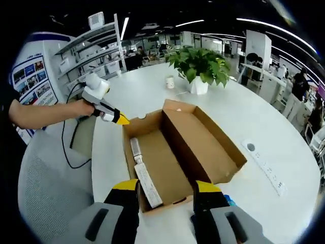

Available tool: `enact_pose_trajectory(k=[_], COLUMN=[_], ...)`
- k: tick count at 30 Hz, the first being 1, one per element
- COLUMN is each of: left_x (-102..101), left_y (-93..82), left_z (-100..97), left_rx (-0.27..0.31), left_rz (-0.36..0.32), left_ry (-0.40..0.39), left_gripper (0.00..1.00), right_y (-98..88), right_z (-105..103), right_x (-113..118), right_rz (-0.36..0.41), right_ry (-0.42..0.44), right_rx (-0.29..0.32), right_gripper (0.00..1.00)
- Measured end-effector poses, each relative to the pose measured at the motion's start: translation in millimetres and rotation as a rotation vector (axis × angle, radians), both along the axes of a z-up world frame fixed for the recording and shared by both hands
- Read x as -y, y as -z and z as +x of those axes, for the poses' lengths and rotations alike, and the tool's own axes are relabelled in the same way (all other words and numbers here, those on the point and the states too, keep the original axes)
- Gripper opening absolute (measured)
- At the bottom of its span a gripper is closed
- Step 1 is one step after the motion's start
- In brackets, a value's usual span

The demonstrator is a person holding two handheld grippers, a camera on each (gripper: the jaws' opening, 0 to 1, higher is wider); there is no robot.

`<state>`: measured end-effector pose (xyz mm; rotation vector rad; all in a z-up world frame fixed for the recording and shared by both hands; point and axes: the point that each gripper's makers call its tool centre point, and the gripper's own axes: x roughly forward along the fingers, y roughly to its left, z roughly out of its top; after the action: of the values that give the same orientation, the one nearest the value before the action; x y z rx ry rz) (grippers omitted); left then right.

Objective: Operate the shoe box by opening the lid, removing the specified soft item, and placing it in the target area until the item is outside and the box remains undamaged.

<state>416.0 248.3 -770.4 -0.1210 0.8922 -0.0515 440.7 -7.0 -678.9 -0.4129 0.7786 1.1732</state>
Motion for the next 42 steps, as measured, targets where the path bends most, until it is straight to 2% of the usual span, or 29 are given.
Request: enact_pose_trajectory(k=[9, 12, 26, 37, 42], left_x=[0, -1, -2, -1, -1], left_y=[0.0, 0.4, 1.6, 1.2, 1.5], left_z=[-0.2, 0.2, 1.1, 0.3, 0.3], left_rx=[0.000, 0.000, 0.001, 0.000, 0.000], left_rz=[-0.001, -0.002, 0.002, -0.001, -0.001], left_ry=[-0.002, -0.003, -0.004, -0.006, -0.007], left_gripper=[0.01, 0.01, 0.01, 0.01, 0.01], right_y=[14.3, 24.1, 75.4, 107.7, 119.0], right_z=[-10, -13, -19, -24, -26], right_x=[-29, -34, -30, -32, -32], right_rz=[-0.025, -0.057, -0.221, -0.280, -0.298], right_ry=[-0.105, -0.156, -0.352, -0.423, -0.431], right_rx=[-0.012, -0.003, 0.022, -0.007, -0.013], right_gripper=[0.40, 0.40, 0.37, 0.33, 0.27])
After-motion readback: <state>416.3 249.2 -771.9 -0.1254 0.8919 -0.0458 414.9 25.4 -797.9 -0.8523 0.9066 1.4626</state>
